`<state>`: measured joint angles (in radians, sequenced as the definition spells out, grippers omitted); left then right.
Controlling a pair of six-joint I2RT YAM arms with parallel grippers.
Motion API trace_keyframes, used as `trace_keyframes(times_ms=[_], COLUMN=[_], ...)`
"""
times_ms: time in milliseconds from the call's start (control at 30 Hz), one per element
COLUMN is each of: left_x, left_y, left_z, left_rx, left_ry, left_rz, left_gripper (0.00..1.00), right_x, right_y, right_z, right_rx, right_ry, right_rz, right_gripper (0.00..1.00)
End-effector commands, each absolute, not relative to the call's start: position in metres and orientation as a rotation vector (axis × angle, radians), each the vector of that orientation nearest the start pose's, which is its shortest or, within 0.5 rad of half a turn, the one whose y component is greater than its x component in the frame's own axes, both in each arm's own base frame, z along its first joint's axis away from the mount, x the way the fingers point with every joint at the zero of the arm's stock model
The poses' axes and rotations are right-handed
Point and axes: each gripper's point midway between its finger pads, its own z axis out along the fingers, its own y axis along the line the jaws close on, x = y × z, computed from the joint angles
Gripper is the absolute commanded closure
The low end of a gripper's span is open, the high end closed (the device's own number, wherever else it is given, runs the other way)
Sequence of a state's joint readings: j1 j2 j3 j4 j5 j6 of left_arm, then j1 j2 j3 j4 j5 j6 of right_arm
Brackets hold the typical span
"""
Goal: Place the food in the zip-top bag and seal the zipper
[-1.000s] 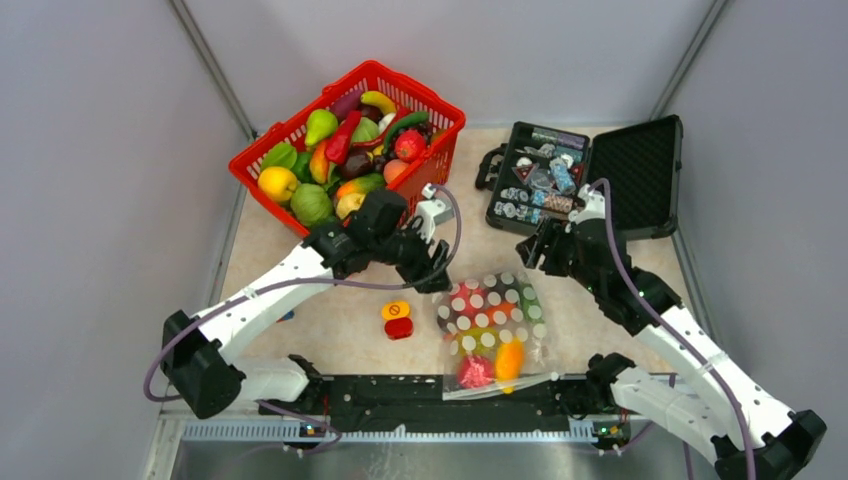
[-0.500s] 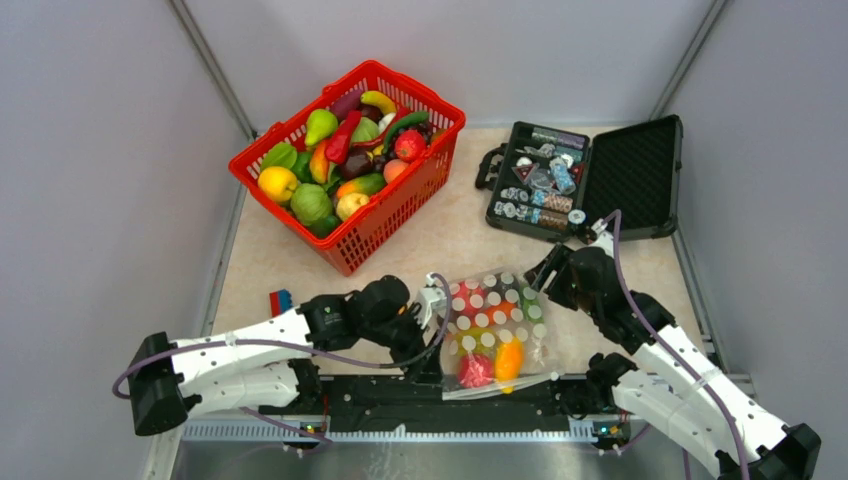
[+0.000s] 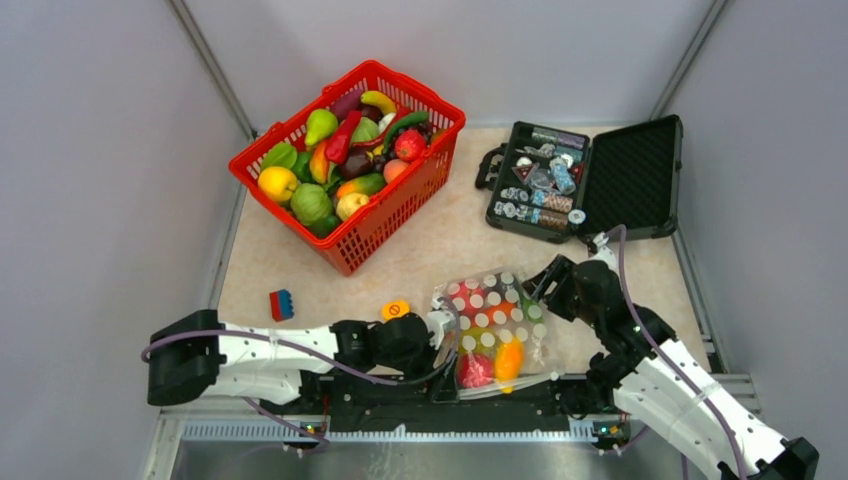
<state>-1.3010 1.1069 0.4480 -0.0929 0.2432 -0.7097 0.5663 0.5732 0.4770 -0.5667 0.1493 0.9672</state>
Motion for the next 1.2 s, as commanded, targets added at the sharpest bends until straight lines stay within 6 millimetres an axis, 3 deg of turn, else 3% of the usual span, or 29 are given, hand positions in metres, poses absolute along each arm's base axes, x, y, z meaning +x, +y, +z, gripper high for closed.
trace_keyframes(times_ms=[0, 267, 500, 700, 967, 1167], left_x=[0.018, 0.014, 0.013, 0.021, 0.046, 0.09], left_y=[-0.32, -0.326, -0.328, -0.331, -0.336, -0.331], left_z=[0.068, 0.051, 0.057, 0.086, 0.141, 0.189], left_rx=[0.772, 0.831, 0.838, 0.84, 0.762, 0.648], left_ry=[2.43, 2.454, 2.438, 2.356, 2.238, 2.175], left_rz=[-1.281, -1.266, -1.285, -1.291, -1.324, -1.379], left_gripper=[0.16, 0.25, 0.68, 0.99, 1.0, 1.0], right_x=[0.198, 0.199, 0.199, 0.199, 0.203, 0.207], right_y=[0.139, 0.139, 0.137, 0.134, 0.124, 0.121], right_z=[0.134, 0.135, 0.13, 0.128, 0.138, 0.156], right_rx=[0.551, 0.542, 0.546, 0.544, 0.514, 0.442], right_ry=[2.177, 2.171, 2.177, 2.179, 2.159, 2.103], right_rz=[0.752, 0.75, 0.731, 0.705, 0.634, 0.618], right_gripper=[0.36, 0.36, 0.36, 0.36, 0.36, 0.36])
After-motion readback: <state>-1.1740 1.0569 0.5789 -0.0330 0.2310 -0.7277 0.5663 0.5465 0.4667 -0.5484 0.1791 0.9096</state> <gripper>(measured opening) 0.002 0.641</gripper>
